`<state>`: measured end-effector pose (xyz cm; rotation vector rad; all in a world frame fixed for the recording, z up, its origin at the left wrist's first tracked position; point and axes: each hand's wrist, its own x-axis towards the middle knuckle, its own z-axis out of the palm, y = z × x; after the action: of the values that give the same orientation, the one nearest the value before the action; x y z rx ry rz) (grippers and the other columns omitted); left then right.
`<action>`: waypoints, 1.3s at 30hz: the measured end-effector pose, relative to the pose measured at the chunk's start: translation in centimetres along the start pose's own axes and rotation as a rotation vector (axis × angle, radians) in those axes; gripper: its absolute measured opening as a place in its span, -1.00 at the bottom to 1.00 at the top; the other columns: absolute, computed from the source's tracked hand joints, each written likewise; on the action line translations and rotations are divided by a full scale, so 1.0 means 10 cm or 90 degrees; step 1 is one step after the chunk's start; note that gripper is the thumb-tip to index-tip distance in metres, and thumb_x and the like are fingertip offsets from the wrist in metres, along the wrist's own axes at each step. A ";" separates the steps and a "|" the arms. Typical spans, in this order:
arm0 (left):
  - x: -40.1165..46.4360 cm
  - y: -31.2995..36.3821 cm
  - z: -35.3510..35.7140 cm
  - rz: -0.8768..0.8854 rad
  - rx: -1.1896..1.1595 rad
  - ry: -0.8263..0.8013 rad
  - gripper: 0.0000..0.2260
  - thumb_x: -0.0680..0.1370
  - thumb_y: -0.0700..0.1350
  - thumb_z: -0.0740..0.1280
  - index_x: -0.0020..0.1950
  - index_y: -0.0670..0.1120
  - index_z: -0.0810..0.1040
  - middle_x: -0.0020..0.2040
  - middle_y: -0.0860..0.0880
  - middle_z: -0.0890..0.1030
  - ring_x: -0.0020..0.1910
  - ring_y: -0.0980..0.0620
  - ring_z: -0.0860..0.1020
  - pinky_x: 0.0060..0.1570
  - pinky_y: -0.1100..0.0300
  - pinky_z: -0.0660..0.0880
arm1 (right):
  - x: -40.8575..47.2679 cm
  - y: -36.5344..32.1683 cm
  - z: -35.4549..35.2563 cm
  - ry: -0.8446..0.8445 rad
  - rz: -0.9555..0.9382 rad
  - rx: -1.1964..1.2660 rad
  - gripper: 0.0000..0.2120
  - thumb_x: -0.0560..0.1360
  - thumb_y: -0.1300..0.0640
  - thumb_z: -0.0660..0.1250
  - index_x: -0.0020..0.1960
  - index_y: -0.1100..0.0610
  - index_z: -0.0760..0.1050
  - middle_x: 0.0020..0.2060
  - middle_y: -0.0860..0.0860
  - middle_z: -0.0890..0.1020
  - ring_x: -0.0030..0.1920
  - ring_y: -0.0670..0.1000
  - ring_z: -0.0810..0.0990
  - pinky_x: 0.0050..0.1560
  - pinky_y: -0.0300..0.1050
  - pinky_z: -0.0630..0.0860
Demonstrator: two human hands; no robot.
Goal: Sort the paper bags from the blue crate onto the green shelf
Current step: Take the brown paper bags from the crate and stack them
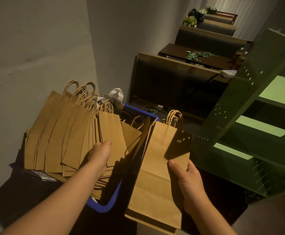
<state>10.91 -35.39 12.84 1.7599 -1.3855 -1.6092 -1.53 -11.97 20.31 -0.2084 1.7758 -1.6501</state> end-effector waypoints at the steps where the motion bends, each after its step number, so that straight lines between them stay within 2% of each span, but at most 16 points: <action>1: 0.02 0.00 0.00 -0.001 0.017 -0.006 -0.46 0.66 0.12 0.26 0.60 -0.03 0.28 0.49 -0.13 0.42 0.43 -0.21 0.40 0.34 -0.15 0.39 | 0.00 0.01 0.00 0.000 0.000 0.001 -0.77 0.55 0.09 0.42 0.19 0.01 0.53 0.00 0.03 0.69 -0.02 0.08 0.65 -0.16 -0.09 0.44; 7: 0.08 0.06 0.09 0.026 0.120 -0.056 -0.48 0.69 -0.03 0.26 0.63 -0.08 0.23 0.52 -0.16 0.39 0.48 -0.22 0.38 0.39 -0.13 0.39 | -0.01 0.04 0.04 0.003 0.002 -0.002 -0.77 0.55 0.09 0.43 0.18 0.00 0.52 0.00 0.02 0.69 -0.02 0.06 0.65 -0.16 -0.09 0.44; 12: 0.12 0.15 0.14 0.002 0.133 -0.036 -0.46 0.68 -0.02 0.27 0.63 -0.12 0.22 0.51 -0.20 0.40 0.46 -0.25 0.39 0.37 -0.13 0.41 | -0.01 0.08 0.03 0.005 0.000 0.006 -0.81 0.55 0.08 0.43 0.12 -0.05 0.51 -0.01 0.00 0.67 -0.01 0.06 0.64 -0.15 -0.09 0.45; 14: 0.12 0.16 0.16 0.002 0.153 -0.010 -0.49 0.70 -0.04 0.25 0.62 -0.14 0.23 0.48 -0.21 0.43 0.41 -0.23 0.44 0.23 -0.06 0.45 | -0.01 0.11 0.02 0.013 0.001 0.008 -0.78 0.54 0.07 0.44 0.15 -0.05 0.51 0.01 0.00 0.68 0.01 0.06 0.65 -0.13 -0.08 0.47; 16: 0.13 0.14 0.15 0.032 0.178 0.018 -0.56 0.71 -0.07 0.23 0.57 -0.17 0.31 0.39 -0.22 0.49 0.27 -0.21 0.50 0.06 0.01 0.44 | -0.01 0.15 0.01 0.020 0.006 0.012 -0.74 0.53 0.06 0.45 0.18 -0.04 0.51 0.03 0.01 0.69 0.03 0.07 0.67 -0.09 -0.04 0.52; 17: 0.14 0.13 0.13 0.045 0.187 0.028 -0.58 0.71 -0.08 0.23 0.56 -0.17 0.34 0.38 -0.21 0.50 0.24 -0.21 0.52 0.03 0.02 0.45 | -0.01 0.16 0.00 0.023 0.010 0.014 -0.72 0.52 0.06 0.46 0.20 -0.03 0.52 0.03 0.01 0.70 0.04 0.08 0.68 -0.06 -0.02 0.54; 19: 0.11 0.13 0.10 0.067 0.200 0.043 -0.55 0.71 -0.09 0.24 0.59 -0.15 0.31 0.47 -0.19 0.46 0.35 -0.23 0.49 0.11 -0.01 0.48 | -0.01 0.18 -0.02 0.026 0.015 0.016 -0.70 0.52 0.06 0.47 0.22 -0.01 0.52 0.04 0.02 0.70 0.04 0.10 0.68 -0.03 0.01 0.56; 22: 0.01 0.16 0.02 0.098 0.194 0.043 -0.52 0.72 -0.09 0.23 0.64 -0.09 0.23 0.56 -0.15 0.37 0.44 -0.22 0.44 0.27 -0.08 0.48 | -0.01 0.17 -0.02 0.027 0.013 0.021 -0.72 0.52 0.08 0.46 0.21 0.00 0.53 0.02 0.02 0.71 0.02 0.08 0.68 -0.09 -0.05 0.52; 25: -0.07 0.17 -0.11 0.159 0.191 0.019 -0.58 0.72 -0.04 0.21 0.58 -0.07 0.31 0.43 -0.12 0.49 0.32 -0.16 0.51 0.19 -0.07 0.53 | 0.00 0.15 -0.02 0.026 0.008 0.024 -0.73 0.54 0.07 0.44 0.21 0.00 0.52 0.02 0.02 0.69 0.01 0.07 0.66 -0.12 -0.08 0.48; 28: -0.18 0.20 -0.26 0.205 0.141 -0.009 -0.69 0.71 -0.06 0.21 0.45 -0.03 0.44 0.23 0.01 0.58 0.10 0.02 0.56 -0.02 0.09 0.54 | 0.01 0.11 -0.02 0.016 0.002 0.041 -0.73 0.54 0.08 0.43 0.22 0.00 0.52 0.04 0.03 0.69 0.02 0.07 0.65 -0.11 -0.09 0.48; 30: -0.24 0.21 -0.37 0.227 0.122 -0.028 -0.72 0.70 -0.08 0.22 0.42 0.00 0.46 0.17 0.06 0.60 0.08 0.08 0.56 -0.05 0.14 0.52 | 0.00 0.06 0.00 0.005 -0.002 0.059 -0.73 0.54 0.09 0.43 0.22 0.00 0.52 0.04 0.02 0.70 0.03 0.05 0.66 -0.11 -0.11 0.47; 33: -0.30 0.20 -0.50 0.241 0.125 -0.051 -0.56 0.62 0.11 0.27 0.49 0.05 0.39 0.35 0.01 0.58 0.30 -0.07 0.56 0.24 -0.15 0.57 | 0.02 0.00 0.04 -0.018 -0.020 0.081 -0.72 0.54 0.08 0.42 0.24 -0.02 0.53 0.02 -0.03 0.74 0.03 0.00 0.69 -0.09 -0.13 0.49; 36: -0.35 0.20 -0.59 0.263 0.053 -0.082 -0.40 0.52 0.24 0.33 0.52 0.11 0.35 0.38 0.04 0.57 0.36 -0.06 0.55 0.27 -0.21 0.54 | 0.03 -0.09 0.07 -0.048 -0.047 0.097 -0.78 0.56 0.10 0.39 0.19 -0.06 0.54 -0.02 -0.09 0.75 -0.08 -0.12 0.72 -0.11 -0.21 0.48; 39: -0.49 0.25 -0.62 0.278 -0.006 -0.103 -0.22 0.36 0.41 0.41 0.52 0.15 0.36 0.38 0.02 0.58 0.36 -0.10 0.56 0.26 -0.25 0.54 | 0.05 -0.17 0.11 -0.066 -0.081 0.096 -0.67 0.50 0.05 0.42 0.25 -0.04 0.52 0.02 -0.10 0.74 -0.01 -0.11 0.72 -0.02 -0.18 0.49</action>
<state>16.26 -34.45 19.15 1.2283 -1.6899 -1.5299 -1.83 -13.41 21.73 -0.3373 1.5817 -1.8217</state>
